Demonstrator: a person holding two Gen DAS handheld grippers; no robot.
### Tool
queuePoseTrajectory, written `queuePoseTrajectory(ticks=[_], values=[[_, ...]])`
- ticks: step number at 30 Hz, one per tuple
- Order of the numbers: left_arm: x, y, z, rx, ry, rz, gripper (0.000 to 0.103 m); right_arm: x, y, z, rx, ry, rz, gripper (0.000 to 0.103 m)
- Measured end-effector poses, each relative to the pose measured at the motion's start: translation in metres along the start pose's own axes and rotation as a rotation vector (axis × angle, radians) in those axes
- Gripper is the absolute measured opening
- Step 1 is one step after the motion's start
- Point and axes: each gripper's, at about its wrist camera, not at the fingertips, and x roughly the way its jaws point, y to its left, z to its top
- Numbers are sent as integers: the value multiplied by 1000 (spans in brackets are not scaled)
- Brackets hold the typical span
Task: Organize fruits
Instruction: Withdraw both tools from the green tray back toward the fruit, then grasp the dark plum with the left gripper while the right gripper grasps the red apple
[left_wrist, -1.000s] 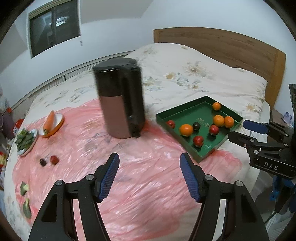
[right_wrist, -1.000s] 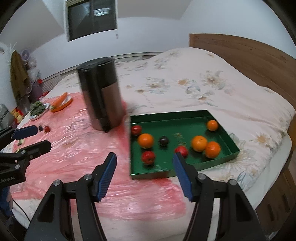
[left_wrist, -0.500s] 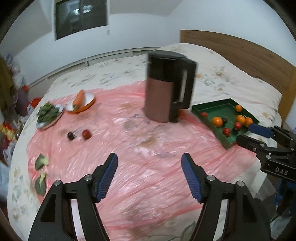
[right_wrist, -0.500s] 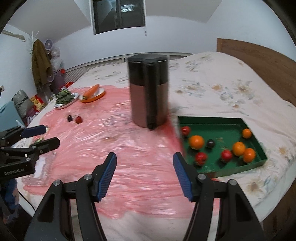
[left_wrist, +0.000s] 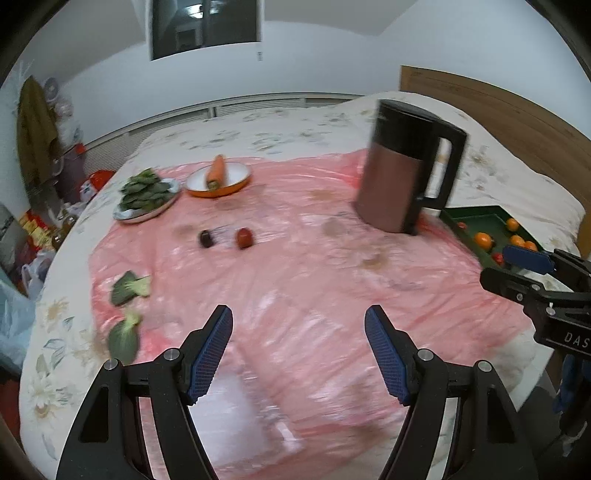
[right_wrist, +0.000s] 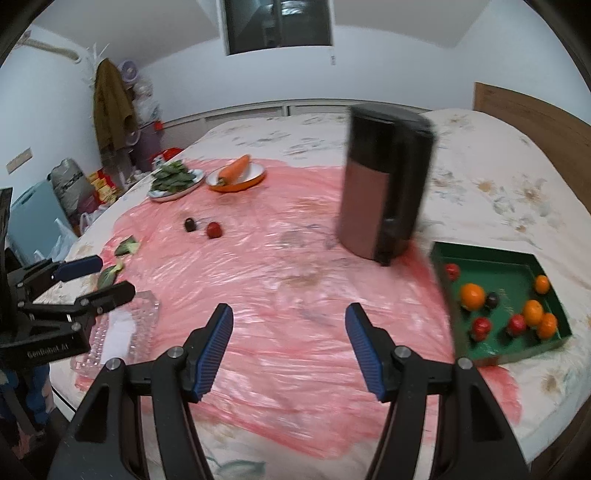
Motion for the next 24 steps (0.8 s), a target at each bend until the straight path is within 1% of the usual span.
queuePoseTrajectory(ticks=[4, 8, 14, 18, 20, 24], values=[[2, 30, -5, -18, 10, 28, 69, 20, 26, 5, -32, 19, 39, 96], [9, 56, -8, -28, 23, 53, 69, 38, 44, 10, -52, 37, 73, 96], [31, 93, -6, -53, 50, 65, 69, 72, 67, 20, -81, 66, 119, 96], [49, 110, 2, -50, 63, 51, 68, 96, 80, 31, -97, 79, 143, 96], [62, 119, 10, -49, 70, 32, 68, 110, 87, 38, -107, 85, 161, 96], [86, 133, 23, -54, 83, -2, 64, 136, 99, 52, -133, 93, 188, 96]])
